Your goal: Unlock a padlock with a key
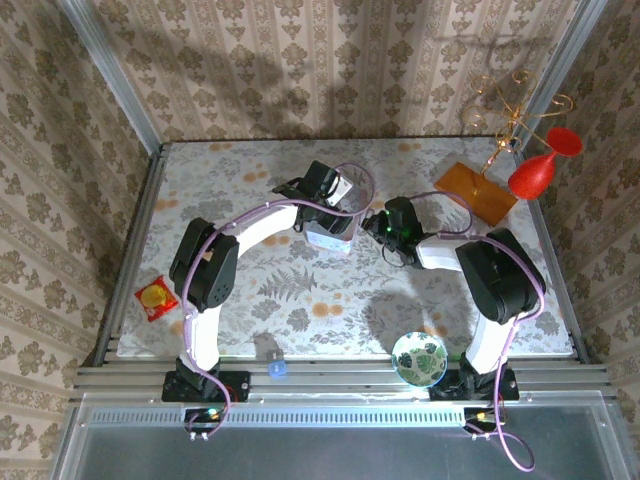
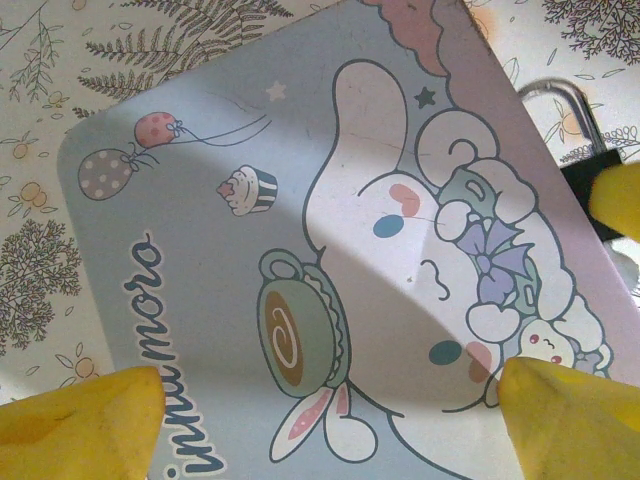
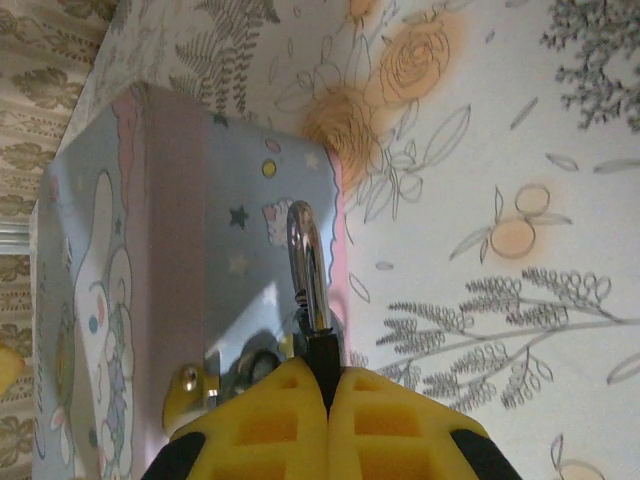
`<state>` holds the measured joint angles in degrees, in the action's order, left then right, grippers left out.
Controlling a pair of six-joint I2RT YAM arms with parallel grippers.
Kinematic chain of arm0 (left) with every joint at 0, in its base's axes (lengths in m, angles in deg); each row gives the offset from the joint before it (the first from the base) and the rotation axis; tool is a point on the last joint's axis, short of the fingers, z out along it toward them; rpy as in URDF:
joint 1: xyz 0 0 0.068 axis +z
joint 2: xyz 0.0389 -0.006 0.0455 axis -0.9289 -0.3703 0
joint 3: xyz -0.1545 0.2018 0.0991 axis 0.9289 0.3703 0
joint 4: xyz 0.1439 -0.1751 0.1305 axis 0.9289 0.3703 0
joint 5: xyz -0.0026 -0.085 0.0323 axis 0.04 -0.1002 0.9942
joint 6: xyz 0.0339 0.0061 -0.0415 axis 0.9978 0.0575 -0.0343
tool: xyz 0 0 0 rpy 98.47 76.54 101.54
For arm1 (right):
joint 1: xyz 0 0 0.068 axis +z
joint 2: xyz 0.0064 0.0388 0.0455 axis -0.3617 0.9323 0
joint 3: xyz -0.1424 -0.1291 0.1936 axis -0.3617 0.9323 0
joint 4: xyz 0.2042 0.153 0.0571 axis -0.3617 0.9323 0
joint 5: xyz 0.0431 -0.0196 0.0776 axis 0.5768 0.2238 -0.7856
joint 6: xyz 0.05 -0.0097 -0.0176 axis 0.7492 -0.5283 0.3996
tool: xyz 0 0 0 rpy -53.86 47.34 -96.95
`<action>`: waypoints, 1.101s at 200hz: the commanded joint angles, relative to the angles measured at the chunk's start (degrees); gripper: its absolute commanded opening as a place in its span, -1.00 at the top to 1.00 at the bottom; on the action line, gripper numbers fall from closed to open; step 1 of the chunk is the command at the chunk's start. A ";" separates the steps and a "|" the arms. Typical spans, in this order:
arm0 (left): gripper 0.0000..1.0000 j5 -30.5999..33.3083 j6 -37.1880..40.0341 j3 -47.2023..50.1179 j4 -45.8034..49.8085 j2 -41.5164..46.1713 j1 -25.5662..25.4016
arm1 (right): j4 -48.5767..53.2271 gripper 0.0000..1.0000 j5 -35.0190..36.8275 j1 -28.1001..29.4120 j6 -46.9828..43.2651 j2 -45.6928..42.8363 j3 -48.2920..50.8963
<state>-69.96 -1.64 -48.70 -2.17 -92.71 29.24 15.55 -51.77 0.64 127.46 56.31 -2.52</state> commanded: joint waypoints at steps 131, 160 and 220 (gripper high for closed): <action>-0.77 8.07 6.61 4.15 9.96 1.74 4.13 | 19.34 1.00 -0.64 -0.93 -11.43 -19.43 8.29; -0.78 8.06 7.29 5.86 10.53 5.07 6.23 | 20.51 1.00 -3.64 -1.10 -12.77 -21.82 11.07; -0.78 7.87 3.60 10.57 10.03 13.57 7.56 | 15.31 1.00 -11.73 -1.26 -13.83 -18.89 11.76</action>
<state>-63.47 3.27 -40.77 4.39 -83.44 36.54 33.62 -58.74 -0.19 115.39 36.18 10.35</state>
